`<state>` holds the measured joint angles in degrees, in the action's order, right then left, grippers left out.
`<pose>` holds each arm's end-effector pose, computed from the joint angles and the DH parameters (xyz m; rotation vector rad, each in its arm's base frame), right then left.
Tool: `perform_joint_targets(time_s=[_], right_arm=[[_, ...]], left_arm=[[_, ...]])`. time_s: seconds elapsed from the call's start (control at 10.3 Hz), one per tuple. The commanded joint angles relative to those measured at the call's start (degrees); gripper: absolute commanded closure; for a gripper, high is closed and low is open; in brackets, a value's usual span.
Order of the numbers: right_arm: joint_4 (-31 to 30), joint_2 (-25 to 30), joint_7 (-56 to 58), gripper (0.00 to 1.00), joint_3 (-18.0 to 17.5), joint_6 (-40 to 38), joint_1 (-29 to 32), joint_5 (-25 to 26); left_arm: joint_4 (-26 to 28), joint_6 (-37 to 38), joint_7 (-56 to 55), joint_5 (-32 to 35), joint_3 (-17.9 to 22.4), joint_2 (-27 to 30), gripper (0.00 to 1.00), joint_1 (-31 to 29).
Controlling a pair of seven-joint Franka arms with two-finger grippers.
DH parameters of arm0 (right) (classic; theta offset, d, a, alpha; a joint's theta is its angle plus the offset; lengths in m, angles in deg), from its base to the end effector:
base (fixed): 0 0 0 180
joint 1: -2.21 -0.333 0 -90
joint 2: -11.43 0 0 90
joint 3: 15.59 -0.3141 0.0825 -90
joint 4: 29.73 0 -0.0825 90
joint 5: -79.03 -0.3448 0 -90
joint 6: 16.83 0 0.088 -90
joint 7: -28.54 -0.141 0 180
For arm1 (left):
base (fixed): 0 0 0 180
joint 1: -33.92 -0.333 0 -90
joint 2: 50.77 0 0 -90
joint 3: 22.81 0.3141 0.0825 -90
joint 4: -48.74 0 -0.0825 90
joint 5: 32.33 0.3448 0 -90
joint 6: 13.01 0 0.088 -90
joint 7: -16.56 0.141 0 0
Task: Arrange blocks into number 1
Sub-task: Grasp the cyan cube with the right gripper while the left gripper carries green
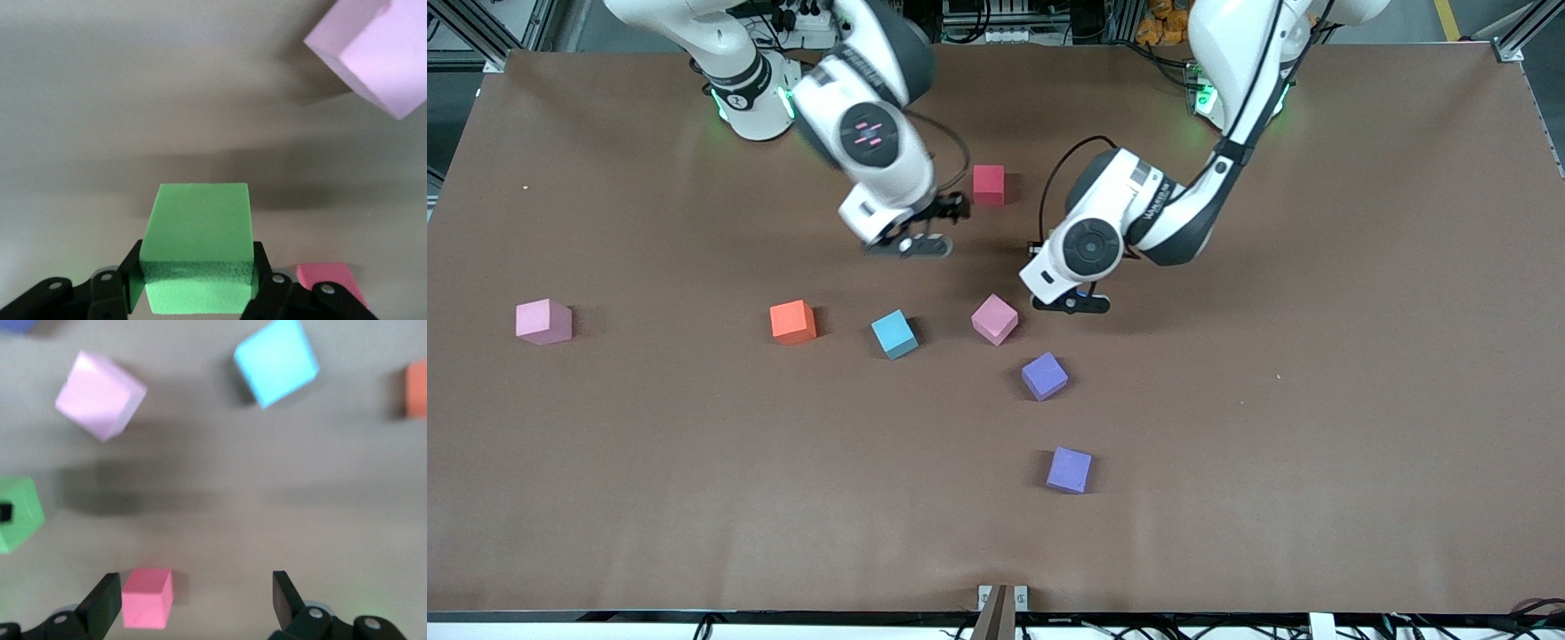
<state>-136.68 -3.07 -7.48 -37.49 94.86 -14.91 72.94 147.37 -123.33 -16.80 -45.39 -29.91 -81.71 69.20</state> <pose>0.4330 0.3527 0.3642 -3.0631 -0.0023 0.3656 0.4233 -0.4108 0.2475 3.0661 -0.0534 -0.6613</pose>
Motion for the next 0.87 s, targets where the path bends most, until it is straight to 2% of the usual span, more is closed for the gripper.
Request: perform_joint_targets(time_s=[0.0,0.19,0.39,0.58,0.78], right_arm=[[2.3,-1.2,13.0,0.00,3.8,-0.1,2.4,2.1],[2.6,-1.7,19.9,0.00,6.5,2.1,3.5,2.3],[2.4,-4.9,23.6,0.00,6.6,8.4,3.5,2.7],[1.8,-8.6,23.9,0.00,6.5,14.6,3.4,5.7],[1.7,-11.5,23.9,0.00,6.3,18.5,3.3,5.7]], left_arm=[[-4.8,0.0,-5.6,-1.7,0.2,-4.3,0.35,2.9],[-6.0,-0.6,-8.6,-2.7,0.2,-5.3,0.35,5.1],[-6.1,-3.2,-10.0,-4.9,0.2,-6.3,0.36,7.9],[-7.3,-5.7,-12.6,-5.1,0.2,-7.6,0.36,9.5],[-7.4,-6.7,-13.9,-5.5,0.1,-7.8,0.36,10.2]])
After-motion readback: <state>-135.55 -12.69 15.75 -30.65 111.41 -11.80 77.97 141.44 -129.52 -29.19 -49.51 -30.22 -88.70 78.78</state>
